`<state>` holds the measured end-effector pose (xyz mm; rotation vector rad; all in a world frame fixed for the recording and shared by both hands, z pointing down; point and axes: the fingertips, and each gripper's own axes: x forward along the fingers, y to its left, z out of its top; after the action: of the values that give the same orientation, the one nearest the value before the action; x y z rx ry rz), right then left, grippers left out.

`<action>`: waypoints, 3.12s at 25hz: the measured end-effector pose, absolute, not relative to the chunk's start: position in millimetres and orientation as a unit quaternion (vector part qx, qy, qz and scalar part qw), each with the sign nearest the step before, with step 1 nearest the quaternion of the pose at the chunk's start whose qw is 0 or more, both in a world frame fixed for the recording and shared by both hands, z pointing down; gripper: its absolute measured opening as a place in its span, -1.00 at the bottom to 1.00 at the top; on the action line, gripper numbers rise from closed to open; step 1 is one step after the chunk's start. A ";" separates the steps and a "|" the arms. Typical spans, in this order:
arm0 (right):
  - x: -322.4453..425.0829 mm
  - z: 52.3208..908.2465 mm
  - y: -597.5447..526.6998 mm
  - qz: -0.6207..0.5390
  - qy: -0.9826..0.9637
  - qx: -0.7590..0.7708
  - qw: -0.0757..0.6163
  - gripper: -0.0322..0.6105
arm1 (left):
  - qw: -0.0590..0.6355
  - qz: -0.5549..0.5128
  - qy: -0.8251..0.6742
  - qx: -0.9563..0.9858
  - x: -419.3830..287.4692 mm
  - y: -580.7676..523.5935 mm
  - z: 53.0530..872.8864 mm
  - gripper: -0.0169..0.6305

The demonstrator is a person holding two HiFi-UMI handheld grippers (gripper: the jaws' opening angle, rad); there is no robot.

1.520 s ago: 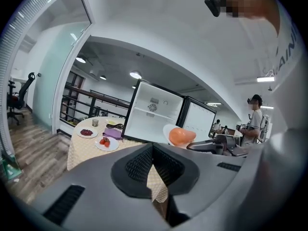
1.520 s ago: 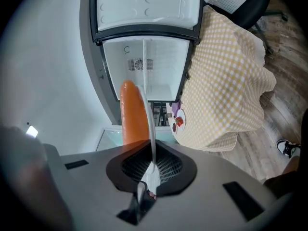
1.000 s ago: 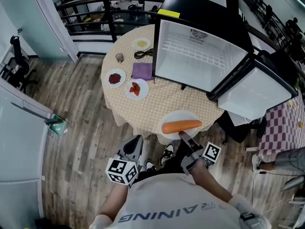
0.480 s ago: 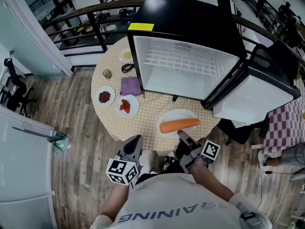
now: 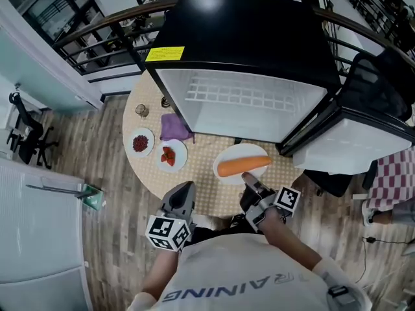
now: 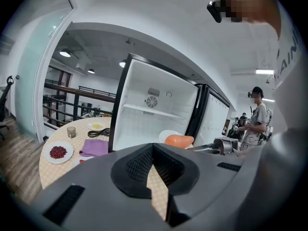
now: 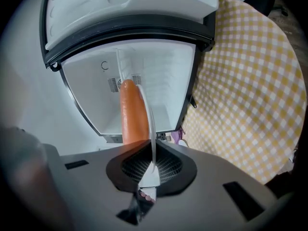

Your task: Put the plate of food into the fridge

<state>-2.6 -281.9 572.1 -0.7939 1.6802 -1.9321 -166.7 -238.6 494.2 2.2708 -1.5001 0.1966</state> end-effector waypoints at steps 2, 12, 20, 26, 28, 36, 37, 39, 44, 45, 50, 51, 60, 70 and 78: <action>-0.7 572.8 -290.2 -0.700 0.612 -0.292 0.225 -0.79 | 0.210 0.069 -0.539 0.813 -165.5 -244.4 497.3 -0.92; 4.8 580.8 -314.0 -0.685 0.582 -0.350 0.263 -0.79 | 0.216 0.063 -0.484 0.846 -166.2 -270.3 499.6 -0.92; 7.2 600.0 -341.1 -0.673 0.554 -0.403 0.278 -0.79 | 0.214 0.062 -0.464 0.857 -186.5 -275.0 499.8 -0.92; 6.1 614.0 -380.0 -0.663 0.544 -0.429 0.284 -0.79 | 0.219 0.061 -0.471 0.852 -199.6 -272.8 500.9 -0.92; 4.7 616.4 -393.9 -0.657 0.546 -0.436 0.284 -0.79 | 0.219 0.060 -0.477 0.849 -204.7 -272.3 500.7 -0.92; -4.4 646.9 -442.2 -0.674 0.505 -0.451 0.296 -0.79 | 0.235 0.061 -0.497 0.833 -221.2 -268.7 510.3 -0.92; -5.5 648.2 -447.7 -0.674 0.503 -0.454 0.296 -0.79 | 0.237 0.061 -0.498 0.832 -222.1 -268.5 511.4 -0.92; -6.9 649.0 -459.1 -0.669 0.505 -0.462 0.290 -0.79 | 0.241 0.059 -0.500 0.830 -224.1 -268.0 513.8 -0.92; -8.0 652.7 -485.3 -0.658 0.510 -0.486 0.266 -0.79 | 0.248 0.057 -0.512 0.820 -233.3 -266.4 517.1 -0.92; -8.0 654.4 -489.1 -0.658 0.508 -0.489 0.265 -0.79 | 0.248 0.058 -0.515 0.819 -235.5 -266.0 517.6 -0.92; -7.5 665.8 -504.0 -0.659 0.500 -0.506 0.246 -0.79 | 0.249 0.059 -0.526 0.811 -244.9 -267.1 517.3 -0.92; -7.3 668.0 -506.2 -0.659 0.499 -0.508 0.242 -0.78 | 0.249 0.059 -0.527 0.811 -245.7 -267.4 517.5 -0.92; -4.5 671.0 -516.4 -0.663 0.487 -0.504 0.262 -0.77 | 0.255 0.062 -0.521 0.812 -241.4 -267.9 522.8 -0.92; -16.1 666.0 -513.5 -0.604 0.588 -0.513 0.160 -0.61 | 0.270 0.051 -0.523 0.807 -246.1 -265.5 524.1 -0.92; -27.4 660.6 -511.7 -0.544 0.670 -0.501 0.061 -0.26 | 0.280 0.048 -0.522 0.804 -245.1 -260.2 528.1 -0.92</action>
<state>-27.4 -511.7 660.6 -1.5166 2.0275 -1.6456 -245.1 -260.2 528.1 2.1570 -1.3999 0.1277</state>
